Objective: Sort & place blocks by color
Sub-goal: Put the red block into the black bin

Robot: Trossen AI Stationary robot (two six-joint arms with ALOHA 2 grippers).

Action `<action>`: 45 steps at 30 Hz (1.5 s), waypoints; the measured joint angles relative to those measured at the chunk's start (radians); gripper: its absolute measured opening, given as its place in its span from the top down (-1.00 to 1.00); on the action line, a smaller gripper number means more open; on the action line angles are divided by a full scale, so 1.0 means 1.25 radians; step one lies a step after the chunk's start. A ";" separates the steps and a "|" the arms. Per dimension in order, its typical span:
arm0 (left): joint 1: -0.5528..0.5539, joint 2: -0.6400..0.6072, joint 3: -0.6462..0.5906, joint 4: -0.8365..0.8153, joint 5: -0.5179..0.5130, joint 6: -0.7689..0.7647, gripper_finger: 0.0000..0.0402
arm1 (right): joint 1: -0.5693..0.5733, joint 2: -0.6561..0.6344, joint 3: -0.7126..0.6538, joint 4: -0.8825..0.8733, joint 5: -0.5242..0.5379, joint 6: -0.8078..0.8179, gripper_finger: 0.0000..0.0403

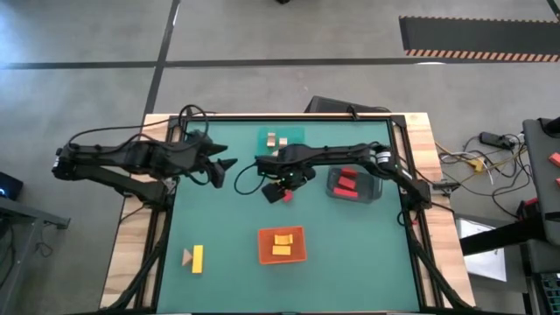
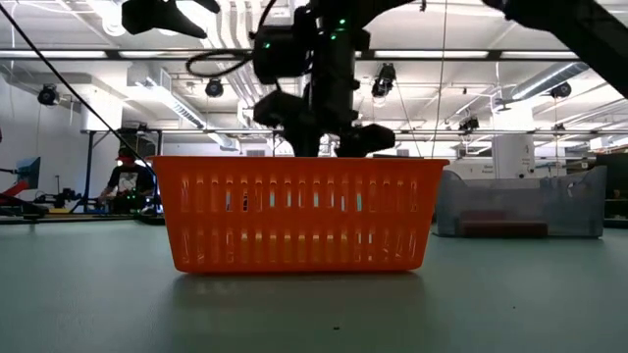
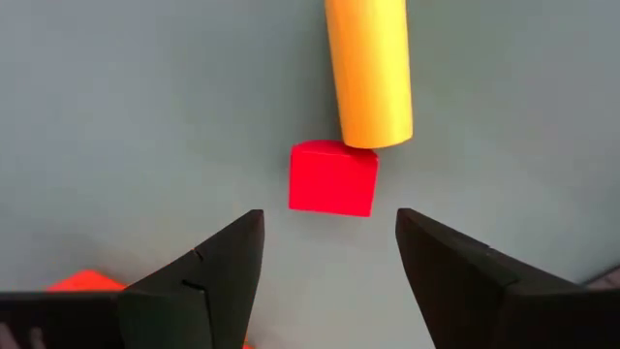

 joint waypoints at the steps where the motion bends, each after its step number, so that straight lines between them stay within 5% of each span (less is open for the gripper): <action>1: 0.000 -0.003 -0.001 -0.003 0.000 0.000 -0.27 | 0.000 0.008 0.007 -0.009 0.000 -0.005 -0.12; 30: 0.000 -0.016 -0.006 -0.002 -0.002 0.020 -0.27 | 0.009 0.088 0.003 0.027 0.001 -0.035 -0.12; 45: 0.000 -0.016 -0.007 -0.001 -0.002 0.020 -0.27 | 0.010 0.087 0.004 0.026 -0.004 -0.036 0.19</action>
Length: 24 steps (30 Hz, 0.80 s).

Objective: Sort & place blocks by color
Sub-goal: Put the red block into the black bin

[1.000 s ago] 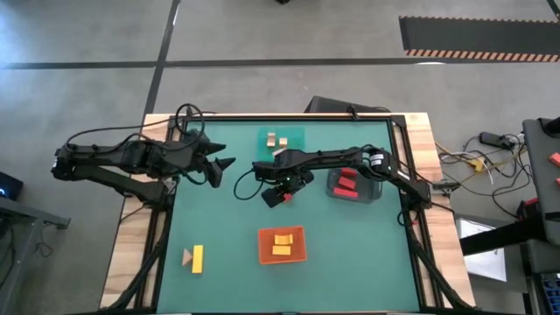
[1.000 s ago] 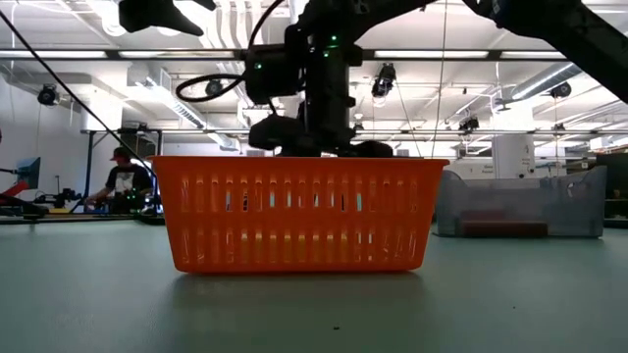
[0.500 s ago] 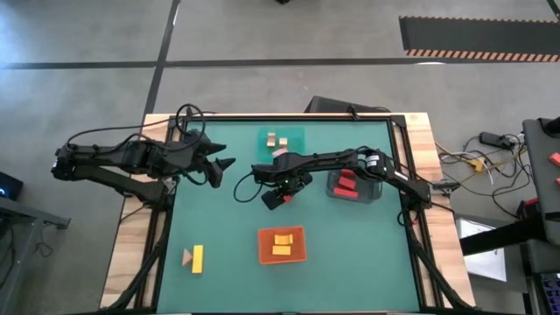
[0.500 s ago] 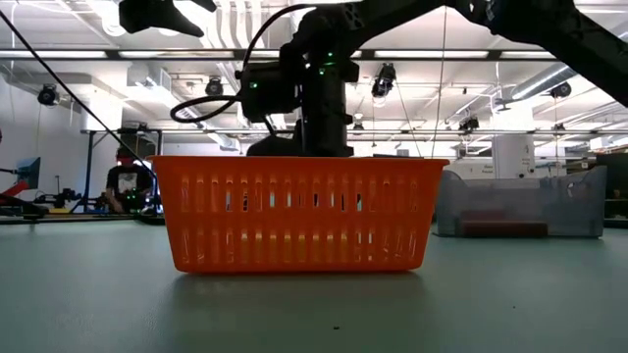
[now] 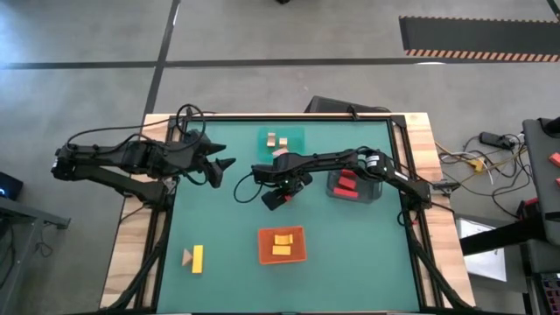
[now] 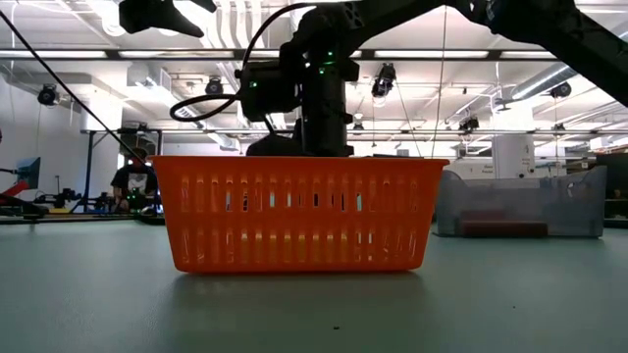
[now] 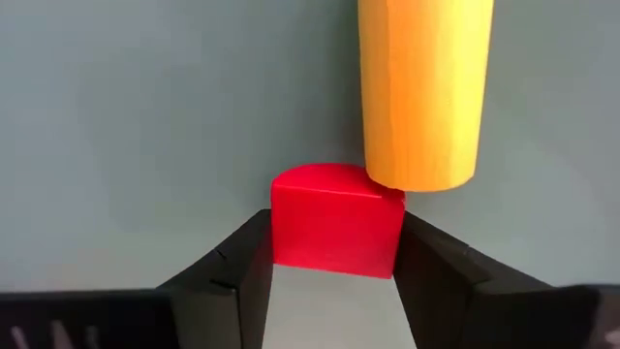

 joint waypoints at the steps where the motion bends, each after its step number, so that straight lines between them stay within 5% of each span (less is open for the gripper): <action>1: 0.000 0.000 0.000 0.000 0.000 0.000 -0.27 | 0.000 -0.001 0.000 -0.003 -0.002 0.000 0.18; 24: 0.000 0.031 0.000 0.007 0.000 0.000 -0.27 | 0.000 -0.216 -0.015 -0.127 -0.016 -0.025 0.16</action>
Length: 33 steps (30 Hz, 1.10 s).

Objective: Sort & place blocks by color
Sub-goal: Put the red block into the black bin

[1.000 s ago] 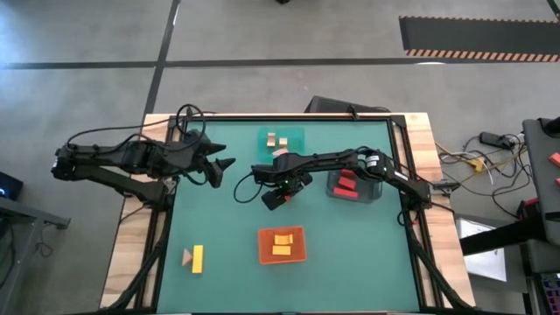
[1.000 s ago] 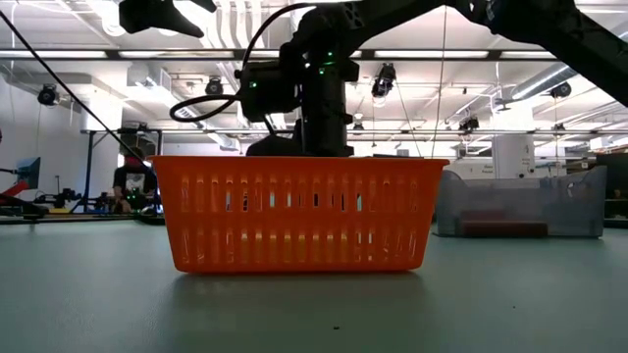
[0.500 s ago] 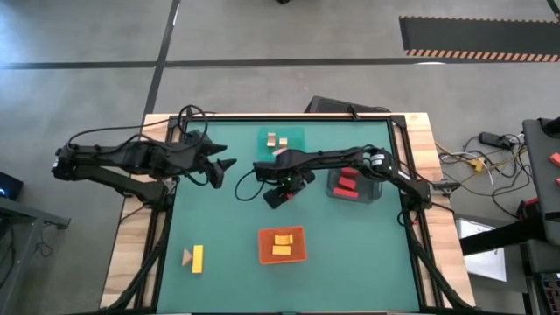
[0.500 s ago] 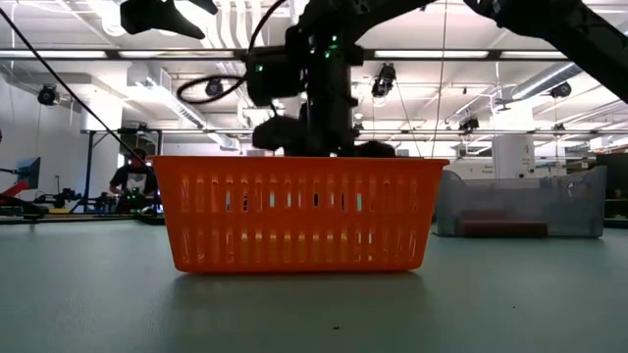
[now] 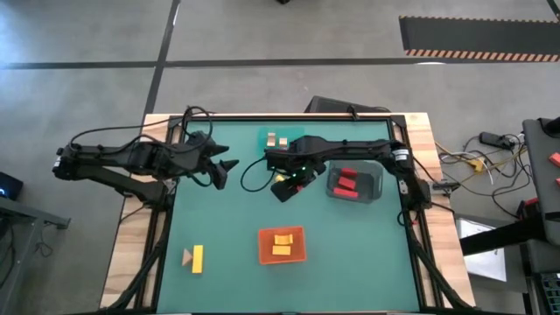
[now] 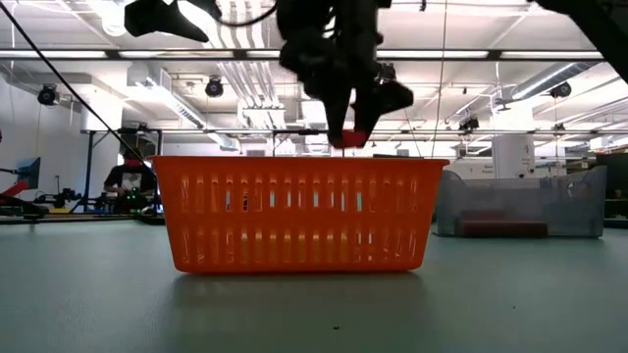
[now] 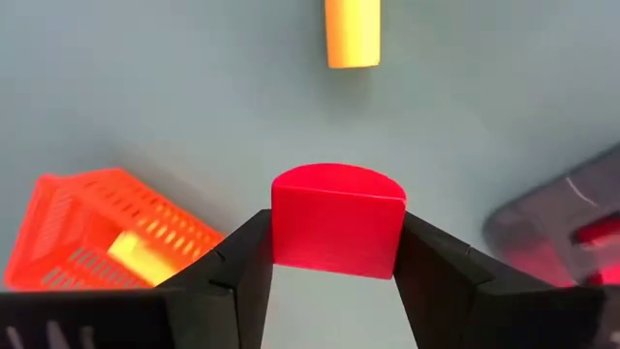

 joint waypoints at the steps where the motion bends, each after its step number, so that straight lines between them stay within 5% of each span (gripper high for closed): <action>1: 0.000 0.000 0.000 0.000 0.000 0.000 -0.27 | 0.000 -0.011 -0.003 -0.003 0.000 -0.002 0.16; 11: 0.000 0.010 0.000 0.000 0.000 -0.022 -0.27 | -0.001 -0.157 -0.125 -0.015 0.019 -0.015 0.16; 33: 0.000 0.053 0.002 0.024 -0.010 -0.102 -0.27 | -0.129 -0.548 -0.737 0.053 0.023 0.040 0.16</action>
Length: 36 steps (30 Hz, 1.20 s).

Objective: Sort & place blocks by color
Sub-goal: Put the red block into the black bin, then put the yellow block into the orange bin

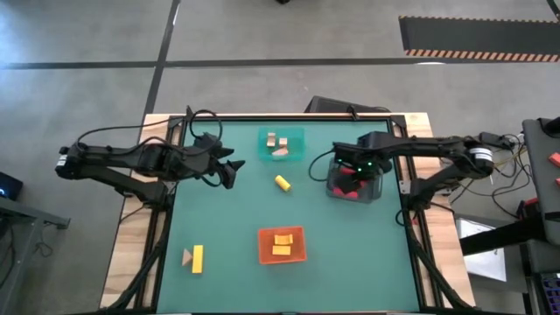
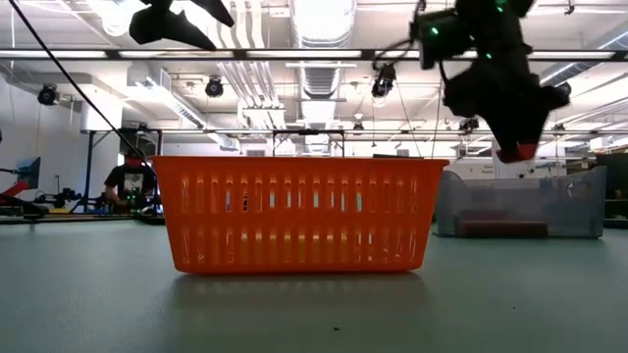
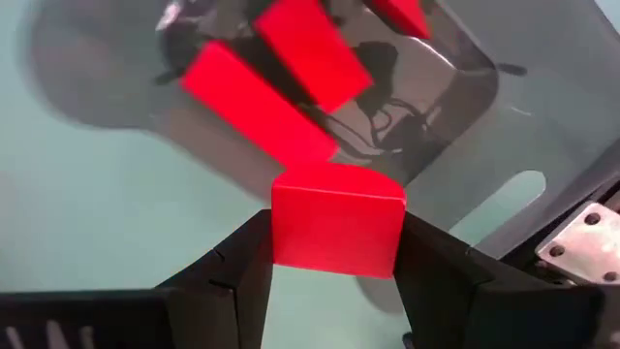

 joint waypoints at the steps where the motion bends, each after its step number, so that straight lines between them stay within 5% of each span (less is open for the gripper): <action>1: 0.000 0.002 0.000 0.000 -0.001 -0.004 -0.27 | -0.011 -0.013 -0.024 0.014 0.000 0.005 0.16; 15: 0.000 0.030 0.001 0.029 -0.006 -0.006 -0.27 | -0.051 -0.045 -0.136 0.054 0.000 0.012 0.08; 26: 0.000 0.060 0.001 0.039 -0.005 -0.034 -0.27 | -0.051 -0.045 -0.136 0.055 0.014 0.010 -0.11; 36: 0.000 0.092 0.000 -0.070 0.056 -0.212 -0.27 | -0.051 -0.045 -0.033 0.055 0.016 0.010 -0.09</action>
